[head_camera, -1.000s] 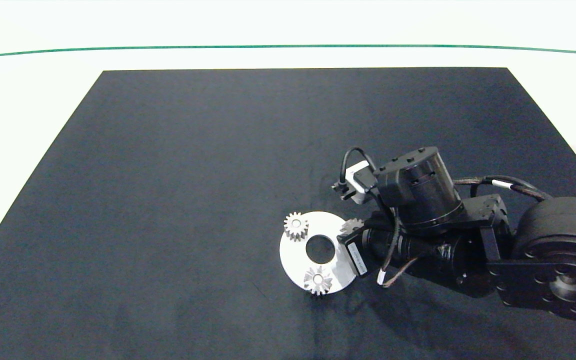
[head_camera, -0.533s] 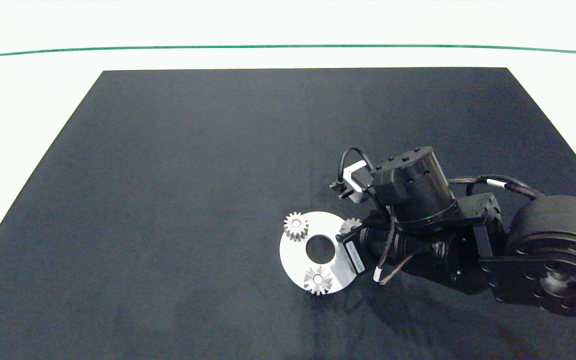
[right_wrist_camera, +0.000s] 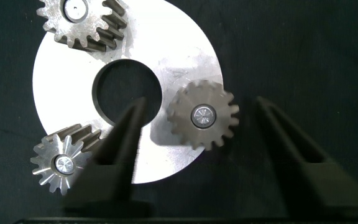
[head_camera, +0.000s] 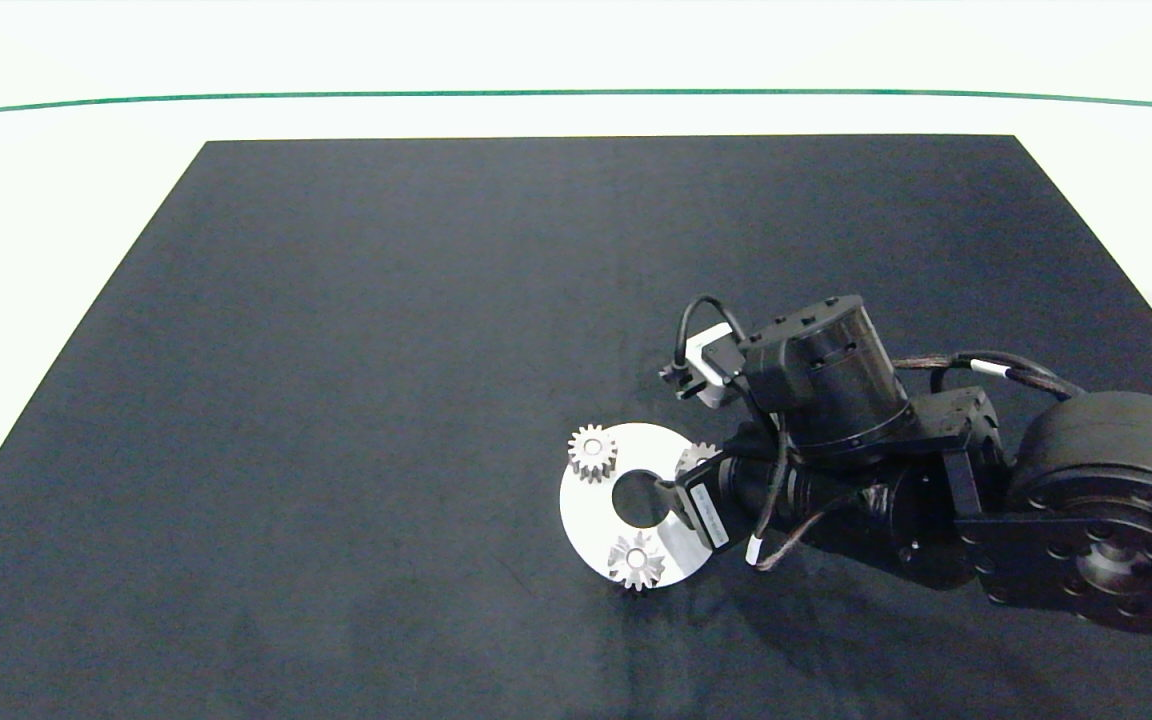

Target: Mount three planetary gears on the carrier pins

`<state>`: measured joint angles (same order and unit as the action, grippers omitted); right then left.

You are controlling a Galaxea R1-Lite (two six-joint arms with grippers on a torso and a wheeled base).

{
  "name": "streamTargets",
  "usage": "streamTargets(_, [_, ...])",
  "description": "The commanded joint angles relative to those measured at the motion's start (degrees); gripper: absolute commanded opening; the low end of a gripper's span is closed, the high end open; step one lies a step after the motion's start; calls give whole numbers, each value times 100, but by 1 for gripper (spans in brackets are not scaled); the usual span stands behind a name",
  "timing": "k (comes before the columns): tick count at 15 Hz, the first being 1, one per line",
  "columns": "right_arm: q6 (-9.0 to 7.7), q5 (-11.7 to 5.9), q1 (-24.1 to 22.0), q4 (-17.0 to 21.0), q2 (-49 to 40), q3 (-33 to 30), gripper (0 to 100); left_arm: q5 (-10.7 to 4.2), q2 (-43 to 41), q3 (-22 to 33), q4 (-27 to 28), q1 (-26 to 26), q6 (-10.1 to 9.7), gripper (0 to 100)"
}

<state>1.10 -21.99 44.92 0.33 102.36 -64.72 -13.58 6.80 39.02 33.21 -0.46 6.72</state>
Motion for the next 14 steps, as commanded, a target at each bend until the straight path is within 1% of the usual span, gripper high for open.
streamTargets(1, [92,-33,430,257,-832,179,100,-13,-12,0,81,-6,5,100])
streamTargets(2, [128,-42,553,732,-1430,284,100,-13,-39,0,125,-6,5,100])
streamTargets(3, [215,-51,614,1250,-2036,390,100,-4,-39,-9,151,-6,5,100])
streamTargets(4, [330,-95,605,1681,-2625,443,100,-4,-21,-17,151,-15,5,100])
streamTargets(5, [435,-139,526,2068,-3240,531,100,-4,-12,-61,160,-15,5,100])
streamTargets(6, [462,-147,421,2208,-3530,575,100,-4,-3,-79,160,-15,5,100])
streamTargets(7, [479,-147,-106,2454,-4154,750,100,5,32,-114,151,-15,5,100])
streamTargets(8, [479,-147,-432,2481,-4541,900,100,5,40,-132,151,-6,5,100])
streamTargets(10, [470,-147,-1284,2542,-5359,1207,100,31,40,-158,151,2,5,100])
streamTargets(11, [470,-147,-1689,2674,-5736,1357,100,48,23,-184,151,-6,5,100])
streamTargets(12, [470,-147,-2110,2911,-6097,1480,100,66,-39,-255,160,-6,5,100])
streamTargets(13, [435,-139,-2541,3158,-6466,1506,100,75,-109,-334,151,-6,5,100])
streamTargets(14, [444,-139,-2857,3316,-6774,1506,100,75,-144,-343,160,-6,5,100])
